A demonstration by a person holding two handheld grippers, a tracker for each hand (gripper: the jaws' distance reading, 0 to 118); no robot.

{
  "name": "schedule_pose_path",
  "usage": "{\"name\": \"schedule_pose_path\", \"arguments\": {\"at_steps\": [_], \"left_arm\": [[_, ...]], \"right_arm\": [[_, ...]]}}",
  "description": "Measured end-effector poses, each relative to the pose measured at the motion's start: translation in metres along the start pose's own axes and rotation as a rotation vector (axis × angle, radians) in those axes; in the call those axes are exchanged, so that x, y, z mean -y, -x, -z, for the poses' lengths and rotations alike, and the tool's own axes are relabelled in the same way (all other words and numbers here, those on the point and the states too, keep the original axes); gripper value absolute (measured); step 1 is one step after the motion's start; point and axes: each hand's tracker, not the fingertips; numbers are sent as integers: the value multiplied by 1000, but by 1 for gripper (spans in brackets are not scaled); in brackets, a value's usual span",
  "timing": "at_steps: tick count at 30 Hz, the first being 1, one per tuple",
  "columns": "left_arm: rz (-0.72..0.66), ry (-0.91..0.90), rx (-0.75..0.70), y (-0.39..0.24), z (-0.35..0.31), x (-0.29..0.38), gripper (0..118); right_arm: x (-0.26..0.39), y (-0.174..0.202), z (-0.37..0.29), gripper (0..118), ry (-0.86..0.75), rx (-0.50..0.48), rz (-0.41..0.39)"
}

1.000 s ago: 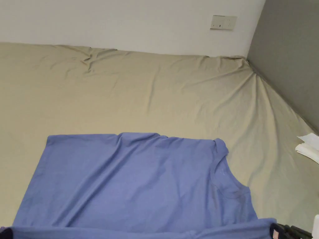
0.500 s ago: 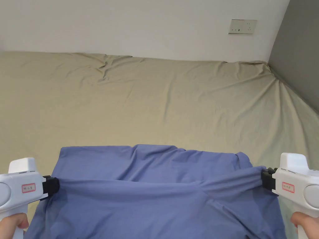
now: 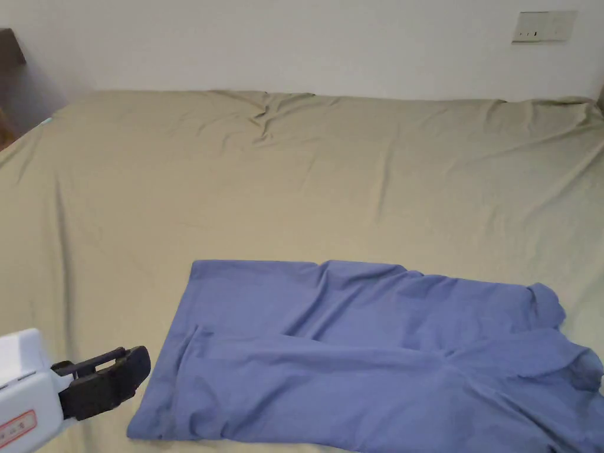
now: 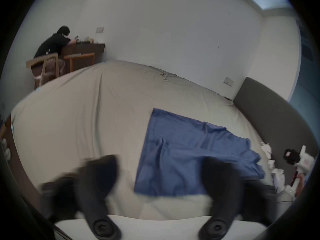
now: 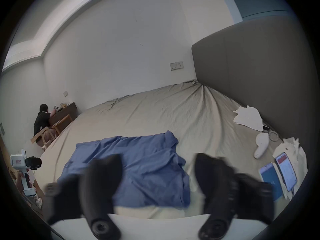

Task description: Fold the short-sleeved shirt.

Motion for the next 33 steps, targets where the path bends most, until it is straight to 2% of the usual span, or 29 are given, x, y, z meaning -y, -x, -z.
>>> {"name": "schedule_pose_path", "arguments": {"at_steps": [1,2,3,8,14,15,16,17,19,22,26,27,28,29,30,31,32,33], "left_arm": [[-31,2,30,8,-12,6,55],[-35,6,30,9,-17,14,9],[-22,16,-1,9,-22,22,3],[100,158,-82,18,7,49,0],[45,159,-25,18,38,47,1],[54,168,-29,18,45,46,29],[65,204,-48,14,53,44,78],[77,222,-62,9,59,43,118],[132,197,-67,6,64,46,107],[134,273,-90,13,92,38,107],[182,355,-78,9,124,49,88],[175,363,-71,7,128,53,65],[207,367,-119,4,129,56,58],[220,347,-107,2,124,54,54],[201,348,-60,4,120,50,18],[125,324,37,6,116,49,7],[99,306,16,6,112,48,7],[132,319,-6,-1,102,41,7]], "right_arm": [[9,3,-10,48,3,9,-6],[16,6,-15,9,18,46,-28],[13,-6,-31,2,30,90,-37],[25,-13,-54,1,32,72,30],[36,-11,-52,1,38,81,66],[17,-11,-64,1,41,80,71],[19,-11,-66,1,33,78,76],[21,-11,-68,1,29,75,76],[11,4,-73,1,36,77,61],[15,7,-75,1,46,73,55],[14,1,-78,1,57,75,55],[8,8,-77,1,64,73,57],[10,9,-78,1,68,72,56],[11,10,-78,1,76,74,54],[11,11,-78,1,83,77,53],[10,11,-75,1,85,76,54],[11,12,-75,1,87,77,54],[13,13,-74,1,92,80,54]]}}
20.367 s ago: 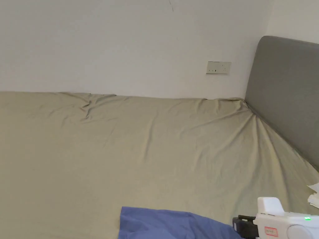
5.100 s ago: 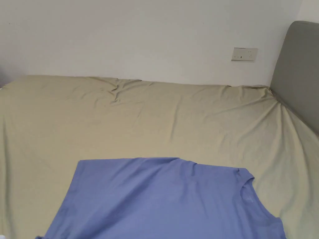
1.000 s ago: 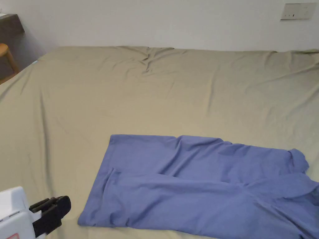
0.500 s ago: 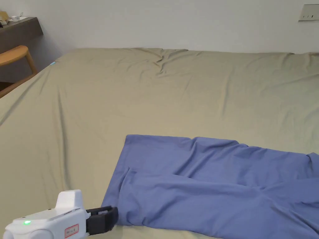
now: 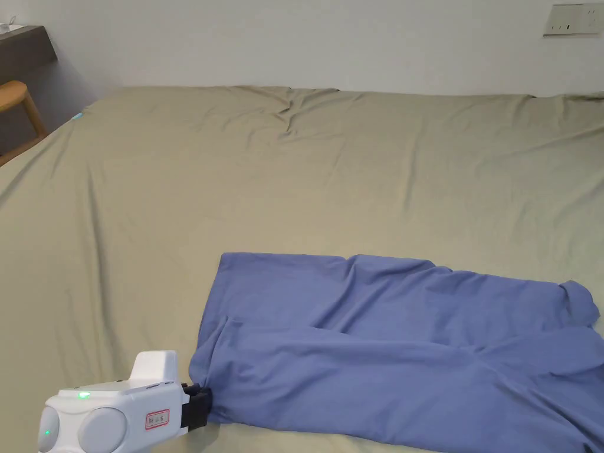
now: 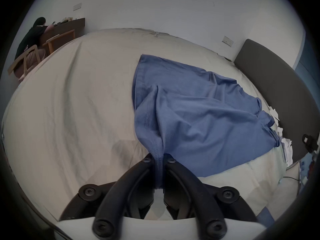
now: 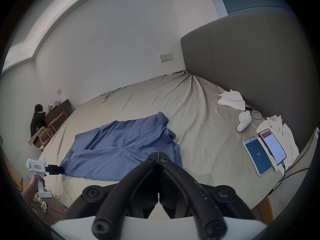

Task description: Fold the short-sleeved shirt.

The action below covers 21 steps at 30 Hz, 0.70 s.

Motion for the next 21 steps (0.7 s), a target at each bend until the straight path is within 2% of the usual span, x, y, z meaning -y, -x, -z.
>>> {"name": "schedule_pose_path", "arguments": {"at_steps": [9,11,12,13,14,15,16,17,18,19,20,21], "left_arm": [[50,-68,-36,-15,-23,-3,7],[41,-67,-21,-20,-26,-2,7],[31,-70,-14,-9,-24,-7,7],[15,-71,-5,-8,-24,-8,7],[-7,-71,6,-7,-24,-8,7],[-25,-72,16,-6,-25,-8,7],[-27,-73,16,-6,-26,-7,7],[-23,-73,10,-6,-26,-7,7],[-18,-72,0,-8,-26,-7,7],[-18,-64,3,-9,-26,-7,7],[-17,-61,6,-7,-26,-7,7],[-14,-57,5,-8,-26,-7,7]], "right_arm": [[3,-2,41,1,43,1,-25],[1,-6,62,2,62,35,-33],[2,-11,74,19,77,33,-42],[2,-17,90,61,121,51,-46],[1,-24,108,111,163,56,-60],[2,-31,129,113,238,67,-83],[7,-35,147,101,289,65,-67],[12,-37,159,97,304,54,-76],[14,-41,174,97,308,42,-46],[19,-44,189,89,354,18,-29],[24,-44,199,67,383,13,-18],[30,-43,206,67,401,10,-18]]}}
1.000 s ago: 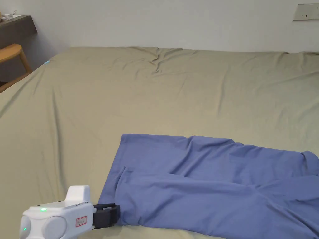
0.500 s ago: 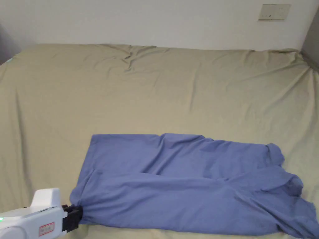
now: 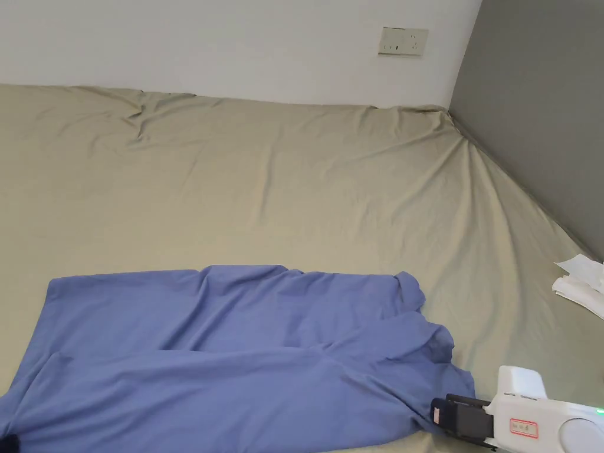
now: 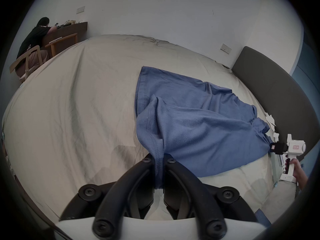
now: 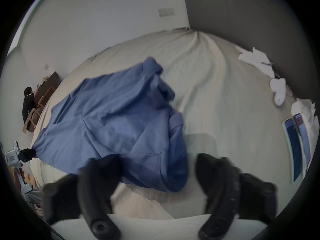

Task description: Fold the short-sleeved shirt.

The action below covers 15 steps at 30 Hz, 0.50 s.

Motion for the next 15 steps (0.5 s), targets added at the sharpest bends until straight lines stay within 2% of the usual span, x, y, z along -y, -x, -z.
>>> {"name": "schedule_pose_path", "arguments": {"at_steps": [2,3,4,6,8,11,12,15], "left_arm": [[1,3,1,-2,0,0,7],[2,4,0,0,0,0,7],[-3,5,0,1,0,0,7],[-9,5,2,1,-1,-1,7],[-12,7,-4,6,-2,-3,7],[-24,-9,8,8,-16,-6,7],[-29,-14,15,9,-24,-7,7],[-3,-16,12,6,-47,-2,7]], "right_arm": [[4,-1,6,44,-12,-27,10],[6,4,6,7,-32,-62,53],[4,6,1,7,-57,43,136],[1,11,-6,7,-57,60,104],[-2,17,-15,7,-37,28,49],[-8,17,-54,7,-35,22,37],[-9,17,-67,7,-86,50,24],[-3,16,-115,7,-82,51,-16]]}}
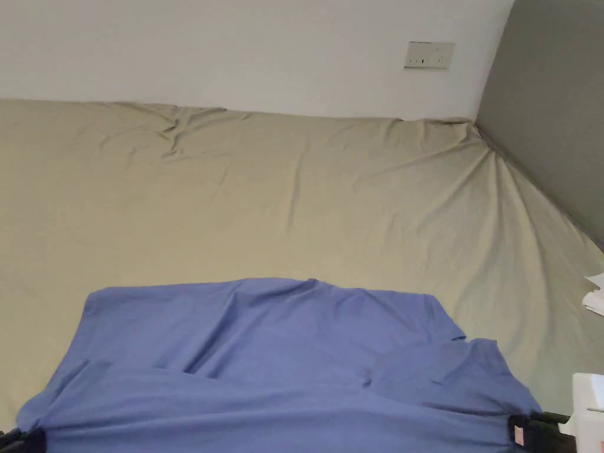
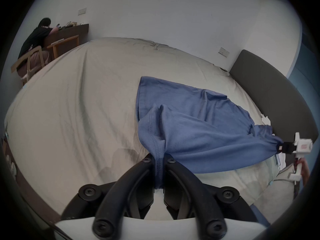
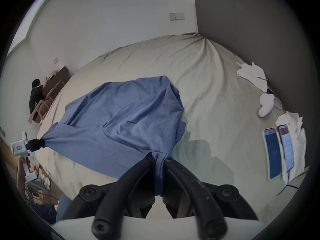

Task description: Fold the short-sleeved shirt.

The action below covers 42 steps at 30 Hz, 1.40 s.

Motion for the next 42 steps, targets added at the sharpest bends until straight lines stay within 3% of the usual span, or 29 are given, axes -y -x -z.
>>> {"name": "schedule_pose_path", "arguments": {"at_steps": [3,6,13,17,18,19,20,22,25,26,27,28,29,30,32,36,41,42], "left_arm": [[29,2,-11,2,-27,16,7],[-15,37,5,15,-47,39,7],[-32,151,-28,26,-33,88,8],[-31,190,-63,29,-12,98,50],[-42,193,-103,30,-13,100,96],[-35,157,-122,30,-21,99,118],[-35,76,-103,32,-35,94,118],[-113,-64,-47,33,-61,84,109],[-181,-215,1,30,-95,65,118],[-196,-232,14,28,-100,59,118],[-219,-221,62,27,-103,50,101],[-220,-223,115,28,-105,43,67],[-205,-259,119,25,-102,38,20],[-162,-275,65,18,-92,32,3],[-98,-234,-35,18,-72,15,0],[-148,-208,4,29,-8,-39,0],[-94,-132,-84,36,75,-110,0],[-82,-105,-81,39,91,-120,0]], "right_arm": [[18,-1,-45,7,41,-27,39],[44,-4,-69,7,122,-42,27],[100,-3,-29,7,253,0,17],[109,-10,-10,25,262,16,53],[106,-16,-15,68,270,63,77],[103,-16,-27,101,223,72,93],[100,-18,-42,118,126,37,119],[80,-36,-83,108,-67,-40,199],[58,-41,-117,112,-259,-132,262],[53,-43,-118,101,-305,-168,268],[48,-43,-124,67,-353,-191,253],[45,-40,-127,23,-394,-188,232],[42,-37,-128,1,-415,-138,213],[44,-23,-127,0,-425,-75,191],[38,-18,-119,0,-368,-111,178],[31,14,-108,0,-354,-142,159],[23,-32,-72,0,-320,-128,191],[19,37,-79,0,-301,-110,214]]}}
